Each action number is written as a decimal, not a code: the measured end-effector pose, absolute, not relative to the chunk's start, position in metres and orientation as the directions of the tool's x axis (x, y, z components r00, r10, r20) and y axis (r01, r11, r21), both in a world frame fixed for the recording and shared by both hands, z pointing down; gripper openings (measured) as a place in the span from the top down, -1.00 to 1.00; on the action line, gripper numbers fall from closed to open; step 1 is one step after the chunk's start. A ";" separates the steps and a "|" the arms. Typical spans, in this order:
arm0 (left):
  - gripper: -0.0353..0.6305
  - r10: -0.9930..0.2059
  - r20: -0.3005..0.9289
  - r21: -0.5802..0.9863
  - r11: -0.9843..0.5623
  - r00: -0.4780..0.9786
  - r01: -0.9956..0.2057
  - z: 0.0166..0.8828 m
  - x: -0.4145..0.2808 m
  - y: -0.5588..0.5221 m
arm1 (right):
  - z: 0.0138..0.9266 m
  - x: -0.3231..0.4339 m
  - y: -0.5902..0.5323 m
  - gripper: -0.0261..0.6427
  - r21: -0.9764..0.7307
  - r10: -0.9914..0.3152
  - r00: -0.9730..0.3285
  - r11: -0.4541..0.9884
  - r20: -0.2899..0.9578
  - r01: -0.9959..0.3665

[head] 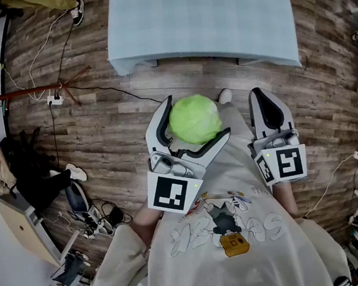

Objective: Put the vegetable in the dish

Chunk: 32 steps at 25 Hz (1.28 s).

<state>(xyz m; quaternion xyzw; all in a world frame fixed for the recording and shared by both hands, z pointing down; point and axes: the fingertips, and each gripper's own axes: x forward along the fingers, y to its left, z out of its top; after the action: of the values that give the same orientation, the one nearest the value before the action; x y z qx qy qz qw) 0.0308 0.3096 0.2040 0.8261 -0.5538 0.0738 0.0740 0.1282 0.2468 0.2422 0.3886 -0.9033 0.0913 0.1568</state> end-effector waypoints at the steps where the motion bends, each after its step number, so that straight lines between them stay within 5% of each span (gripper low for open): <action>1: -0.69 -0.904 0.209 0.041 -0.373 0.373 -0.927 0.204 0.031 0.320 | 0.239 0.128 0.255 0.83 -0.045 -0.675 -0.648 0.680 0.352 -0.732; 21: -0.69 -0.885 0.248 0.080 -0.387 0.395 -0.919 0.195 0.137 0.424 | 0.210 0.211 0.383 0.85 -0.201 -0.678 -0.698 0.669 0.232 -0.716; 32: -0.69 -0.913 0.212 0.042 -0.348 0.349 -0.937 0.181 0.127 0.416 | 0.224 0.224 0.392 0.85 -0.219 -0.679 -0.695 0.659 0.238 -0.719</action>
<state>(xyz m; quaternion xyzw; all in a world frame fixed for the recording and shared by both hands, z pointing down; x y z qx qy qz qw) 0.1271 0.4165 0.1813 0.8174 -0.5657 0.0757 0.0778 0.2235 0.3921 0.2237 0.3849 -0.9083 0.1495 0.0678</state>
